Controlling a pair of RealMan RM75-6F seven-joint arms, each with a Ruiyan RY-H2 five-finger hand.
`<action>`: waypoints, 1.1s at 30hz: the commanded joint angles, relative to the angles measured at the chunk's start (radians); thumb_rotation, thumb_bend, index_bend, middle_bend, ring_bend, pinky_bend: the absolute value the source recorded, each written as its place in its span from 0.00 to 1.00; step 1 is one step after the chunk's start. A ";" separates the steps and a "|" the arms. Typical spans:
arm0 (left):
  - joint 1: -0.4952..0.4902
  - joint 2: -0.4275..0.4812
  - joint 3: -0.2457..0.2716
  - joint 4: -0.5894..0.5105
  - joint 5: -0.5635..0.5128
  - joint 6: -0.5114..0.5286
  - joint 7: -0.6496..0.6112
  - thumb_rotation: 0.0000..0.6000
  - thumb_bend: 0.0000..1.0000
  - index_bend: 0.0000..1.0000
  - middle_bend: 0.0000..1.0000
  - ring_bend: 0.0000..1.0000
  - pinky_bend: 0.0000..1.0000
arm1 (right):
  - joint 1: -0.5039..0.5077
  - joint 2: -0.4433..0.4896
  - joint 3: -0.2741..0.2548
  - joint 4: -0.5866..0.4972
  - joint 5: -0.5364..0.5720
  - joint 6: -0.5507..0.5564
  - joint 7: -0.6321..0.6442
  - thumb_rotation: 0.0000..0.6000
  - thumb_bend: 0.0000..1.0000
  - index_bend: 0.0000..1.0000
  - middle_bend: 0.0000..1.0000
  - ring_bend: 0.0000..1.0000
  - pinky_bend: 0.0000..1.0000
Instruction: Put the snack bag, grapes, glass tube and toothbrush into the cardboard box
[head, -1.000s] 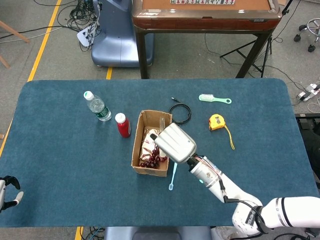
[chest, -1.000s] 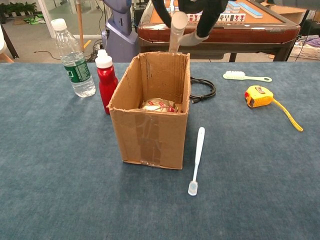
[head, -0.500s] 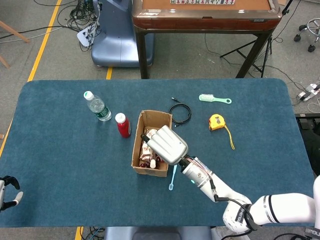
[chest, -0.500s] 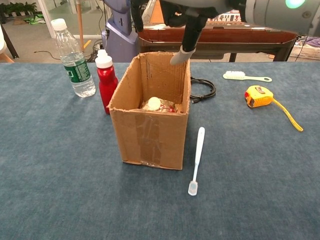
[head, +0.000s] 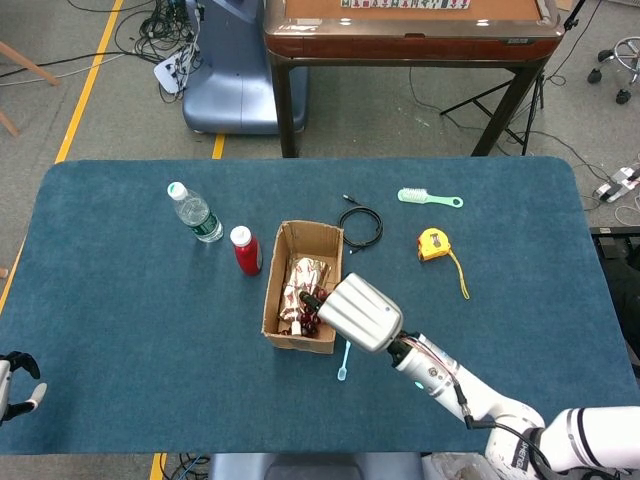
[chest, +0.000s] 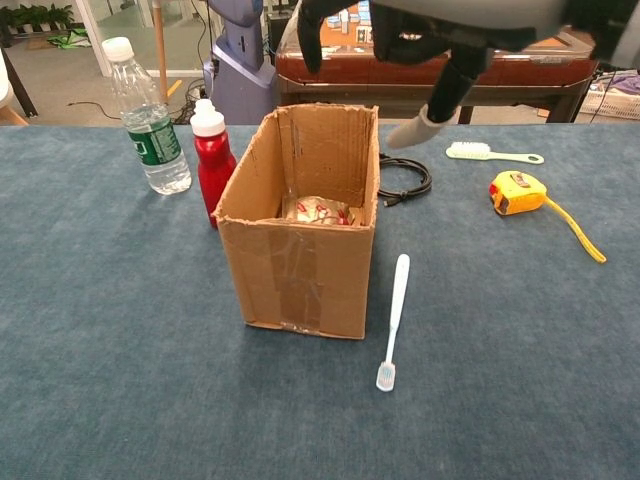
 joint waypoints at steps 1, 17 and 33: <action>0.000 0.000 0.000 0.000 -0.001 0.000 0.000 1.00 0.28 0.56 0.46 0.37 0.65 | -0.040 0.030 -0.046 -0.013 -0.078 0.003 0.040 1.00 0.00 0.35 1.00 1.00 1.00; -0.002 -0.001 -0.001 0.002 -0.007 -0.004 0.003 1.00 0.28 0.56 0.46 0.37 0.65 | -0.121 0.033 -0.153 0.043 -0.228 -0.084 0.081 1.00 0.00 0.38 1.00 1.00 1.00; -0.004 -0.003 -0.003 0.010 -0.011 -0.010 -0.002 1.00 0.28 0.56 0.46 0.37 0.65 | -0.111 -0.061 -0.133 0.114 -0.139 -0.259 -0.007 1.00 0.06 0.40 1.00 1.00 1.00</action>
